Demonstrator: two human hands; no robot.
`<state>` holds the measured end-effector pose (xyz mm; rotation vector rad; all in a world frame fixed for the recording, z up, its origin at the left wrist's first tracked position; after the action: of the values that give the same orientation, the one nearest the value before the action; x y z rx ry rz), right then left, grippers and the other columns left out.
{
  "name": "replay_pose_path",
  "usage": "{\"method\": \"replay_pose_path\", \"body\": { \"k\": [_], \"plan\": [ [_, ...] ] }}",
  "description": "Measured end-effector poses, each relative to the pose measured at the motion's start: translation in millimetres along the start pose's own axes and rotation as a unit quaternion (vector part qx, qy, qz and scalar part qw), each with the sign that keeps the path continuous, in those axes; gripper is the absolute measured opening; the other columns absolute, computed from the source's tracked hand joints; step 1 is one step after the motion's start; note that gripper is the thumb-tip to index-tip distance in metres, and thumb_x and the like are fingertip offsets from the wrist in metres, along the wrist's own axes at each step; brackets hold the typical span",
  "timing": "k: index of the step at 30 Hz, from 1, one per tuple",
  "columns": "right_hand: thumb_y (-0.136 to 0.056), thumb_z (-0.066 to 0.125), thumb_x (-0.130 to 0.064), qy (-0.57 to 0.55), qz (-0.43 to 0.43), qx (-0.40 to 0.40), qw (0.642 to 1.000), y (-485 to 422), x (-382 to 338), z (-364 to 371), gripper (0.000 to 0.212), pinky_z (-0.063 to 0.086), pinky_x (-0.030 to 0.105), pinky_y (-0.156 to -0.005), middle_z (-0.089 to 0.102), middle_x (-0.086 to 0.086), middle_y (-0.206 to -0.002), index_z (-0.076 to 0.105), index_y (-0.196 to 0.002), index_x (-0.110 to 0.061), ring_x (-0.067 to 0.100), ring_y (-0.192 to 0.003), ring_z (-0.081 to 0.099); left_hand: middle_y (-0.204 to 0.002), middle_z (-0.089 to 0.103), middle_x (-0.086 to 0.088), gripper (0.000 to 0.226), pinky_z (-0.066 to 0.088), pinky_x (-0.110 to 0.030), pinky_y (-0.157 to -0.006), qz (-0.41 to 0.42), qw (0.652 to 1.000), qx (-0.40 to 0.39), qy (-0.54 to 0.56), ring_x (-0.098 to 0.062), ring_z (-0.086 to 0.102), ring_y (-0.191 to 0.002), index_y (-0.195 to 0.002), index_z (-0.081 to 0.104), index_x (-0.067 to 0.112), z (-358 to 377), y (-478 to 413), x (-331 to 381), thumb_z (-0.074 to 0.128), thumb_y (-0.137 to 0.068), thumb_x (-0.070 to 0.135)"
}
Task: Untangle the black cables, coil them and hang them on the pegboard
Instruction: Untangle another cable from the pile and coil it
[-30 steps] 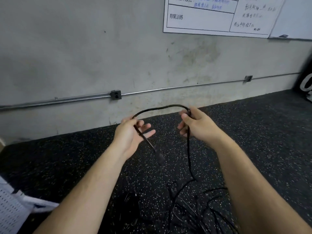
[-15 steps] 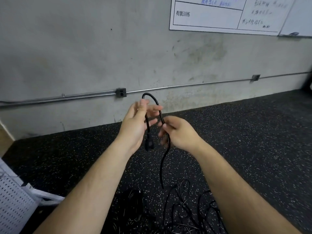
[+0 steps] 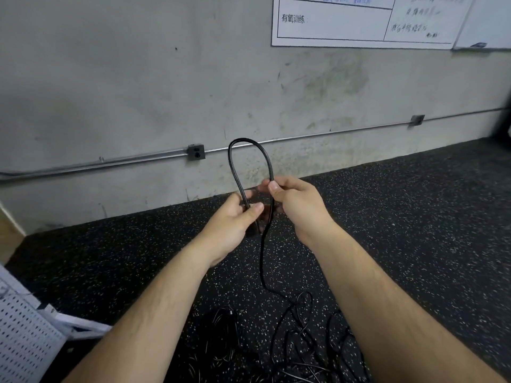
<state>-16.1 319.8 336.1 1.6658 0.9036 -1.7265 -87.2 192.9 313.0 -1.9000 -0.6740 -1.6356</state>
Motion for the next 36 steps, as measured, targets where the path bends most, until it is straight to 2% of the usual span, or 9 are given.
{"method": "replay_pose_path", "body": {
  "k": [4,7,9,12,15,24,30,33,36],
  "plan": [
    [-0.102,0.061,-0.024,-0.009,0.008,-0.023,1.000,3.9,0.4,5.5,0.018,0.049,0.009,-0.057,0.072,-0.008,-0.114,0.077,-0.112,-0.021,0.001,-0.100,0.062,-0.096,0.079,-0.005,0.016,0.053,-0.019,-0.078,-0.009,0.998,-0.009,-0.064,-0.008,0.074,-0.088,-0.119,0.062,0.014,1.3,4.2,0.1,0.054,-0.105,0.017],
    [-0.104,0.050,-0.046,0.007,0.022,-0.030,0.999,5.9,18.1,11.4,0.031,0.055,0.023,-0.083,0.074,-0.007,-0.108,0.072,-0.117,-0.028,0.008,-0.102,0.067,-0.091,0.078,-0.001,0.017,0.055,-0.037,-0.092,0.001,0.998,0.036,-0.057,-0.019,0.074,-0.096,-0.114,0.067,0.016,-10.4,3.7,4.2,0.052,-0.107,0.019],
    [-0.104,0.046,-0.043,0.048,0.061,-0.086,0.993,7.1,44.3,18.6,0.035,0.050,0.035,-0.101,0.074,-0.004,-0.113,0.070,-0.122,-0.025,0.017,-0.111,0.068,-0.092,0.073,-0.001,0.019,0.060,-0.037,-0.087,-0.001,0.998,0.068,-0.008,-0.019,0.074,-0.092,-0.116,0.068,0.013,-18.6,5.5,9.9,0.051,-0.107,0.016],
    [-0.093,0.057,-0.043,0.190,0.095,-0.237,0.948,26.0,87.2,32.9,0.035,0.042,0.029,-0.104,0.069,-0.006,-0.127,0.067,-0.124,-0.029,0.015,-0.121,0.061,-0.100,0.071,-0.008,0.017,0.059,-0.022,-0.071,0.013,0.995,0.099,0.020,-0.019,0.077,-0.087,-0.110,0.067,0.013,-31.4,9.7,21.2,0.051,-0.107,0.015],
    [-0.102,0.052,-0.048,0.249,0.151,-0.334,0.896,51.2,120.4,38.9,0.033,0.036,0.030,-0.108,0.073,-0.015,-0.116,0.072,-0.114,-0.026,0.006,-0.118,0.061,-0.103,0.070,-0.009,0.016,0.061,-0.025,-0.074,0.026,0.992,0.110,0.050,-0.020,0.077,-0.081,-0.101,0.066,0.010,-43.8,13.0,27.0,0.050,-0.107,0.011],
    [-0.103,0.041,-0.057,0.527,0.132,-0.261,0.798,26.8,91.9,-6.2,0.034,0.051,0.032,-0.075,0.066,-0.005,-0.093,0.063,-0.097,-0.032,0.012,-0.083,0.062,-0.079,0.068,-0.007,0.019,0.053,-0.038,-0.083,-0.025,0.999,0.028,0.011,-0.023,0.073,-0.081,-0.108,0.069,0.004,-66.2,16.7,20.8,0.051,-0.104,0.008],
    [-0.096,0.054,-0.062,0.501,0.093,-0.186,0.840,6.2,56.2,-22.5,0.045,0.051,0.030,-0.063,0.067,0.006,-0.075,0.062,-0.091,-0.018,0.019,-0.061,0.067,-0.092,0.076,-0.001,0.018,0.048,-0.033,-0.083,-0.038,0.991,0.064,-0.114,-0.010,0.075,-0.086,-0.113,0.065,0.013,-68.3,11.5,3.5,0.048,-0.107,0.014],
    [-0.100,0.060,-0.042,0.444,0.077,-0.172,0.876,1.7,34.2,-15.2,0.028,0.042,0.028,-0.061,0.063,-0.002,-0.076,0.068,-0.094,-0.016,0.014,-0.065,0.058,-0.098,0.075,0.005,0.015,0.044,-0.023,-0.080,-0.037,0.979,0.095,-0.175,-0.005,0.073,-0.086,-0.116,0.059,0.022,-67.6,6.6,-3.5,0.045,-0.109,0.020],
    [-0.096,0.062,-0.022,0.423,0.053,-0.223,0.876,6.5,14.0,-4.9,0.012,0.041,0.029,-0.065,0.066,-0.002,-0.087,0.072,-0.101,-0.019,0.013,-0.076,0.058,-0.103,0.073,0.008,0.018,0.039,-0.015,-0.070,-0.039,0.969,0.111,-0.219,-0.005,0.069,-0.092,-0.124,0.053,0.023,-66.8,3.6,-5.3,0.042,-0.110,0.023]
  ]
}}
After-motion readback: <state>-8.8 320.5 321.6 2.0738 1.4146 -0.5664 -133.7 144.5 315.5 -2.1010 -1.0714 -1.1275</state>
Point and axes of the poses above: each hand's wrist, its own y-axis away from the middle knuckle, its own z-axis out of the palm, x = y × z, the point moved 5 cm from there along -y, towards the middle knuckle
